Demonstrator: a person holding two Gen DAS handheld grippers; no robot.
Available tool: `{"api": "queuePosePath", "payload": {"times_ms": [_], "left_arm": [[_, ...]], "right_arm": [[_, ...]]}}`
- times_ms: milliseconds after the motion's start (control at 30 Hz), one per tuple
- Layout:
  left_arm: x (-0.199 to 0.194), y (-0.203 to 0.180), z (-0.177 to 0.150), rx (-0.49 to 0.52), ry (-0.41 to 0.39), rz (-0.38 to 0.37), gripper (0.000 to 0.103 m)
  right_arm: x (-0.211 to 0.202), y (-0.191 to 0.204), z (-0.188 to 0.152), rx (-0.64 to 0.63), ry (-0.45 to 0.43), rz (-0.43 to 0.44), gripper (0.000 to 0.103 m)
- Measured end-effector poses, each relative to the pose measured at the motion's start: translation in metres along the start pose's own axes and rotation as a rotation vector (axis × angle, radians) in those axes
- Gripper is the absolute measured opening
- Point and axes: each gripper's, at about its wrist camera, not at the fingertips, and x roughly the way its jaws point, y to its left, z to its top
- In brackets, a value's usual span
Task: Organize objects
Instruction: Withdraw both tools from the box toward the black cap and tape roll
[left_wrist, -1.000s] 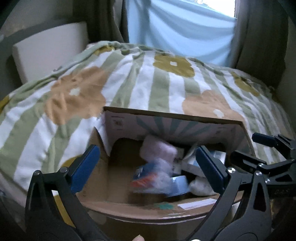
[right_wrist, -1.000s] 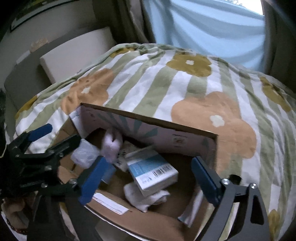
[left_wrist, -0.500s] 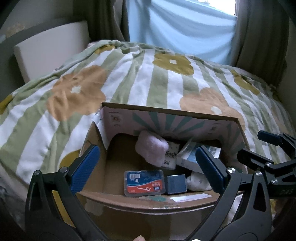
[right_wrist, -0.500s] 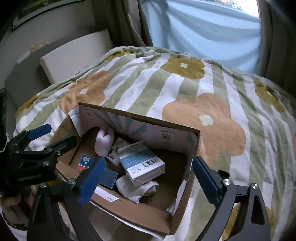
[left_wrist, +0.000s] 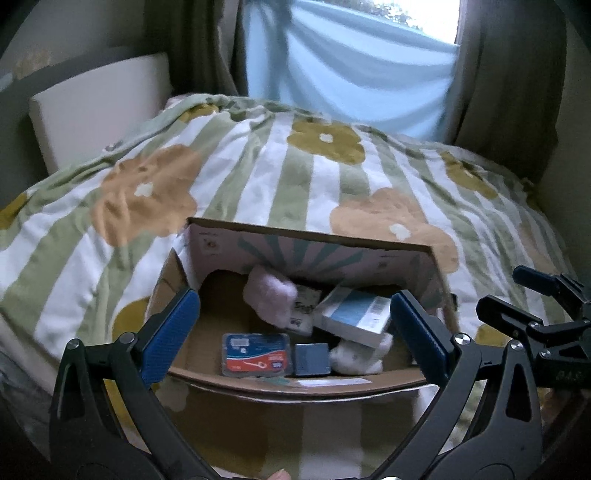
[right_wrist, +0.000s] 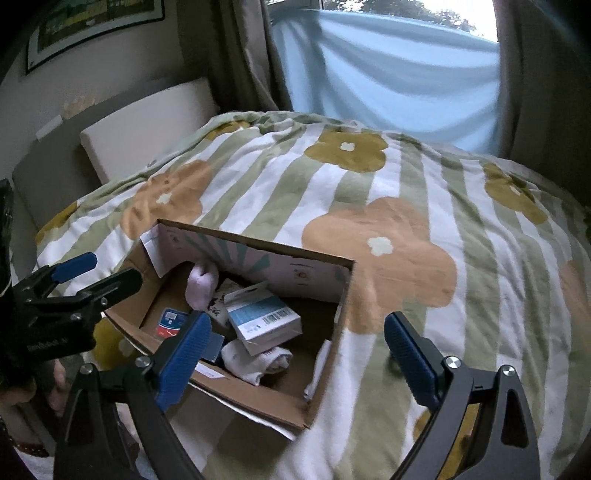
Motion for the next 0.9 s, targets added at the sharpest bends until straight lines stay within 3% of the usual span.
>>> {"api": "queuePosePath", "payload": {"times_ms": [567, 900], "left_arm": [[-0.044, -0.082, 0.005, 0.062, -0.049, -0.101, 0.103], [-0.039, -0.149, 0.004, 0.099, -0.021, -0.201, 0.103]], "right_arm": [[-0.079, -0.061, -0.018, 0.046, -0.07, -0.08, 0.094], [-0.122, -0.11, -0.043, 0.047, -0.097, -0.123, 0.094]]}}
